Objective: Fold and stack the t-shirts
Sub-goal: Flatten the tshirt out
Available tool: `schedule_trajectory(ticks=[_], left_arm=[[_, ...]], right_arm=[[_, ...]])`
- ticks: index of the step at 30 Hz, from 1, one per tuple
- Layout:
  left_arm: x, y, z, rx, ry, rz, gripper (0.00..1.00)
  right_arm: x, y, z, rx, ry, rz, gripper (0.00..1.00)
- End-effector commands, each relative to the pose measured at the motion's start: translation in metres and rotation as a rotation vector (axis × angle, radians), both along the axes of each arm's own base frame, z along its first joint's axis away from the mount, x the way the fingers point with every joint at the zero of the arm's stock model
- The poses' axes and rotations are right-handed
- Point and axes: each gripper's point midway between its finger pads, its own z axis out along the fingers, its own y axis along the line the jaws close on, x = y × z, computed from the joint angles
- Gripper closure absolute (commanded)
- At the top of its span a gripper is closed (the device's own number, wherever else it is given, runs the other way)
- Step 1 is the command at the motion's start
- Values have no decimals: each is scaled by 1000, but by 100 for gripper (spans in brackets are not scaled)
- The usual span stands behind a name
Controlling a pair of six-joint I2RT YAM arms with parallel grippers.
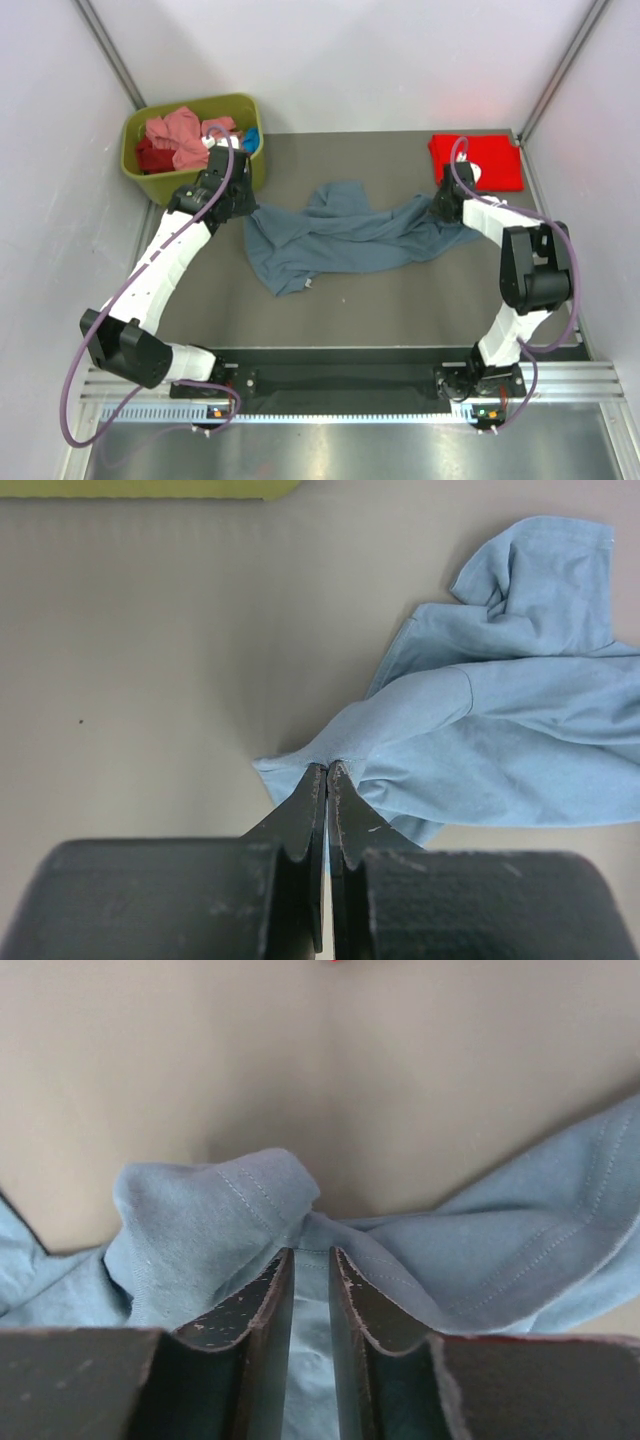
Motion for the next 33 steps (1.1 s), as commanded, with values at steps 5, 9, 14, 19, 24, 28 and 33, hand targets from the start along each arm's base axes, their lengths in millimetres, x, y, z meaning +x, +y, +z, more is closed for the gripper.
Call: schedule_trajectory(ticks=[5,9,14,19,24,28,33], left_arm=[[4,0,24,-23,-83,-7,100],[4,0,23,-20,-83,-8,100],[4,0,22,-20,-80,-9,100],[4,-1,23,-27,-85,-10,100],[3,-2,24,-34,-88,-13,100],[3,-2,27,-42,-99,-10,100],[4,-8,32,-70,-106,-28,100]], right_arm=[[29,1,25,31,-101,-5,76],[32,3,21,37,-92,-7,76],[35,4,15,44,-81,-14,76],[34,4,10,48,-64,-26,74],[35,3,6,44,-67,-35,74],[40,2,7,33,-80,-30,88],[46,2,24,26,-98,-10,100]])
